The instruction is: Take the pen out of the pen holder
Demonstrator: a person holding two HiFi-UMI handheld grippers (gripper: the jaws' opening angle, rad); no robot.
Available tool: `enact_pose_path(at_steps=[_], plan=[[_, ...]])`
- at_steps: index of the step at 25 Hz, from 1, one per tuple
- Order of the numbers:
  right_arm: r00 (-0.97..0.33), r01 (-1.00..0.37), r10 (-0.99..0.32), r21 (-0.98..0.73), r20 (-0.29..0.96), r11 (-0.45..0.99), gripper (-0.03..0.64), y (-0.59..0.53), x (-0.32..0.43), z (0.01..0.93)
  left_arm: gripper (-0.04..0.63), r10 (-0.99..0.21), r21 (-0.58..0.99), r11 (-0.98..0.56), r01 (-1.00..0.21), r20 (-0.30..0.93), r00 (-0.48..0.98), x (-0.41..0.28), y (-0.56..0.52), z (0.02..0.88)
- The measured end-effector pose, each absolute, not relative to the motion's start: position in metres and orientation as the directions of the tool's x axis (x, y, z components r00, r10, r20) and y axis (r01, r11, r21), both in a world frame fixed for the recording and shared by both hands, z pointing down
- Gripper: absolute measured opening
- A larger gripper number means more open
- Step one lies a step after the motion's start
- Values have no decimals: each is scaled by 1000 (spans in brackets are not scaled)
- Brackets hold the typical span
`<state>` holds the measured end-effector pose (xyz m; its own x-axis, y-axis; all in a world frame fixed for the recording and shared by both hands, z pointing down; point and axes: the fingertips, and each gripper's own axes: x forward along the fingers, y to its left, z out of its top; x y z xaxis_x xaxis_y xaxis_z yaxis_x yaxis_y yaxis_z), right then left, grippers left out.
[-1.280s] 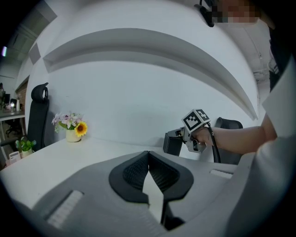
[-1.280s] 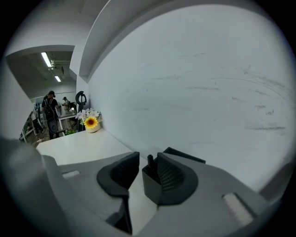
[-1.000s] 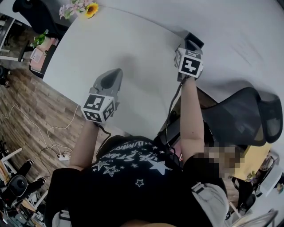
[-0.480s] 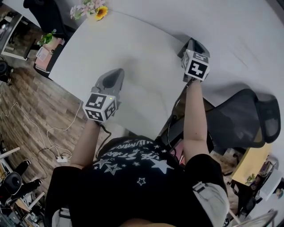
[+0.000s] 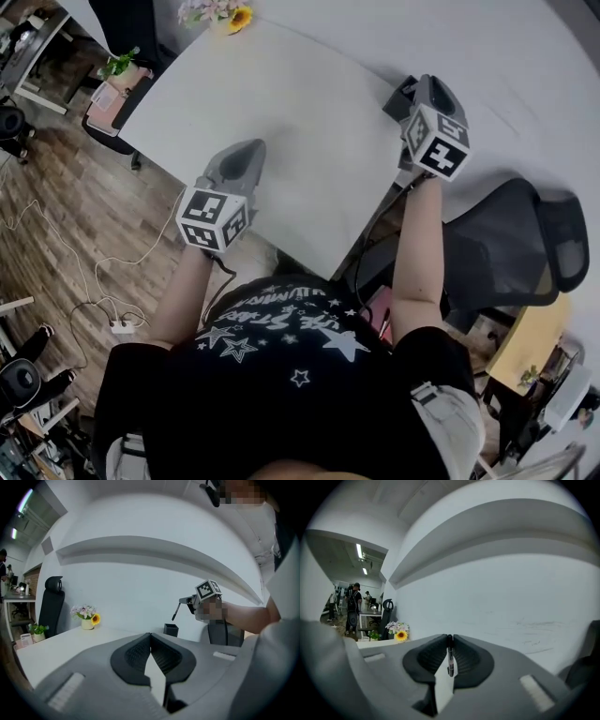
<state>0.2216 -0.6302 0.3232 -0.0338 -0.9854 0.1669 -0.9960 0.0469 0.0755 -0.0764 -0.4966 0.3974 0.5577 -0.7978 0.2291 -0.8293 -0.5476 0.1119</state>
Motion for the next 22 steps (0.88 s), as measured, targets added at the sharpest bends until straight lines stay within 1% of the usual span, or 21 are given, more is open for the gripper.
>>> enact_pose_path(at_steps=[8, 22], plan=[[-123, -990, -981, 55, 147, 132, 41, -542, 167, 305, 11, -827, 127, -508, -852, 203, 524, -115, -425, 384], [-192, -981, -965, 8, 177, 196, 41, -387, 87, 333, 11, -833, 96, -508, -856, 197, 517, -174, -273, 382]])
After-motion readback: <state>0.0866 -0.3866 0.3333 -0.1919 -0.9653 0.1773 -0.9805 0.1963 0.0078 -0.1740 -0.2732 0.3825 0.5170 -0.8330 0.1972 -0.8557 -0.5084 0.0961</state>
